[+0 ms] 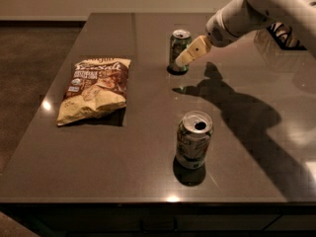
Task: Pick green can
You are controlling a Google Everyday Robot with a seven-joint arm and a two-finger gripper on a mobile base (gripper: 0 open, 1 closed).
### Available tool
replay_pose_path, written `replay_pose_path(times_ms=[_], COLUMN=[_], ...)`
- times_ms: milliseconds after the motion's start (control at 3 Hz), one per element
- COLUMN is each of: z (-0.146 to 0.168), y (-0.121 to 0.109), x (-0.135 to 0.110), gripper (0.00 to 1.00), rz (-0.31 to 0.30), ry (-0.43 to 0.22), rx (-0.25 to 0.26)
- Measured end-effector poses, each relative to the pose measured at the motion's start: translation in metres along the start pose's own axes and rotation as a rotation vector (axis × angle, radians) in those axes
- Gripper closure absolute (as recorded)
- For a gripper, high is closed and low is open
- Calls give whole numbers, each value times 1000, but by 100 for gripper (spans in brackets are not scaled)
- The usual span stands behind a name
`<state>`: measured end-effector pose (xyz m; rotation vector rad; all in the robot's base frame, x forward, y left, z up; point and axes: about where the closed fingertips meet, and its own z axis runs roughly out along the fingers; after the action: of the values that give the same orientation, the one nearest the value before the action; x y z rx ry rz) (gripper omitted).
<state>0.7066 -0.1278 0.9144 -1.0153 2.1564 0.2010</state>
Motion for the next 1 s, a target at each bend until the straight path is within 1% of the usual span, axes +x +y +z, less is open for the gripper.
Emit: replay_pose_path(times_ms=[333, 667, 1000], z=[20, 36, 48], y=[-14, -13, -7], x=[-9, -20, -30], gripper=[0, 0, 18], rz=[40, 50, 37], ry=[-21, -37, -36], rx=[2, -23, -60])
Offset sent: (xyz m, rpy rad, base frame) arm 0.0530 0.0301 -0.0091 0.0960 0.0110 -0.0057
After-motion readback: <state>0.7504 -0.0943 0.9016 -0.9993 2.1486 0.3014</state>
